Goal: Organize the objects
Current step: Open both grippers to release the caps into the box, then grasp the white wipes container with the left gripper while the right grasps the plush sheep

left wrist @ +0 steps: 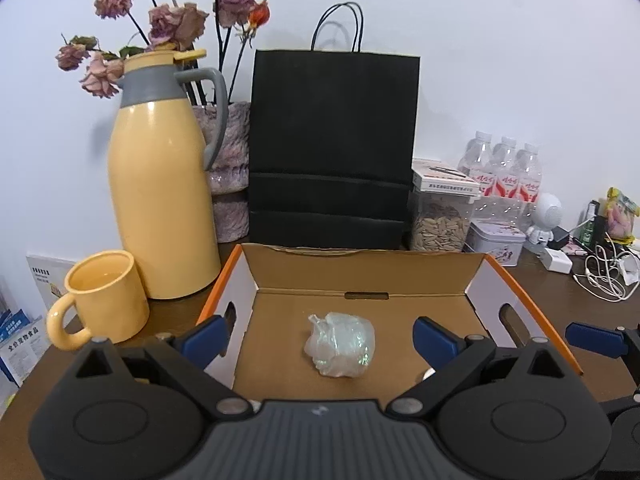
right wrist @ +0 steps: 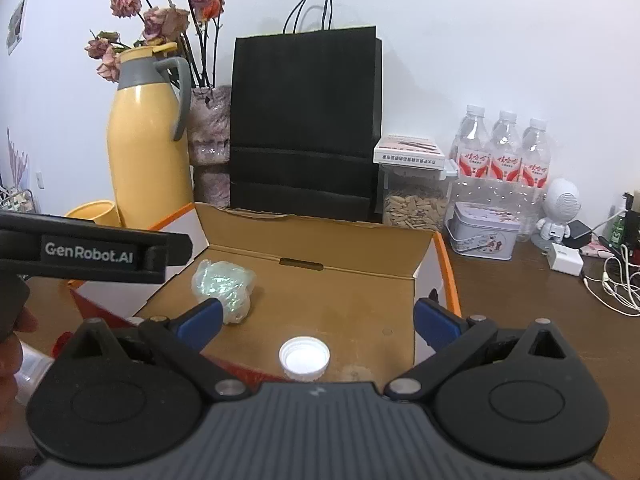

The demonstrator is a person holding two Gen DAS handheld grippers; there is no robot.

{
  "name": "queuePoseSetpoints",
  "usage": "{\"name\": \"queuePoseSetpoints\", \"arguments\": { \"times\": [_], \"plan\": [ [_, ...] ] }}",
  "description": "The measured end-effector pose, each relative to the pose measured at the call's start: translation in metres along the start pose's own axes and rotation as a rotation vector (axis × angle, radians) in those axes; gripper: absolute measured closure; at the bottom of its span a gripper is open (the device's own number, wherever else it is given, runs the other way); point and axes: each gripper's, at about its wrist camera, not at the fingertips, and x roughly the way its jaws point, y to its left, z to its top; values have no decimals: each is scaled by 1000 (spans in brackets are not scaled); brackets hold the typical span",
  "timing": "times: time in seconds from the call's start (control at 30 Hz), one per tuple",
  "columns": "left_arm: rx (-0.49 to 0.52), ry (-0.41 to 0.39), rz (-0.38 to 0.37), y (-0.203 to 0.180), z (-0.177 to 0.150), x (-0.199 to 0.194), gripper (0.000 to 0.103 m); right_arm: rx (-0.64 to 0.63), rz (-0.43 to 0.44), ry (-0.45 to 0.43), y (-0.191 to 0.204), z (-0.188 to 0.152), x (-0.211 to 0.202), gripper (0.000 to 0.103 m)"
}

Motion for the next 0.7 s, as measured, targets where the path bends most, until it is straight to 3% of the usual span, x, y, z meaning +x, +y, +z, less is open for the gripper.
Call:
{"name": "queuePoseSetpoints", "arguments": {
  "times": [0.23,0.7],
  "plan": [
    [-14,-17,6,13,-15,-33,3,-1,-15,-9,-3,-13,-30,0],
    [-14,-5,94,50,-55,-84,3,-18,-71,27,-16,-57,-84,0]
  ]
}}
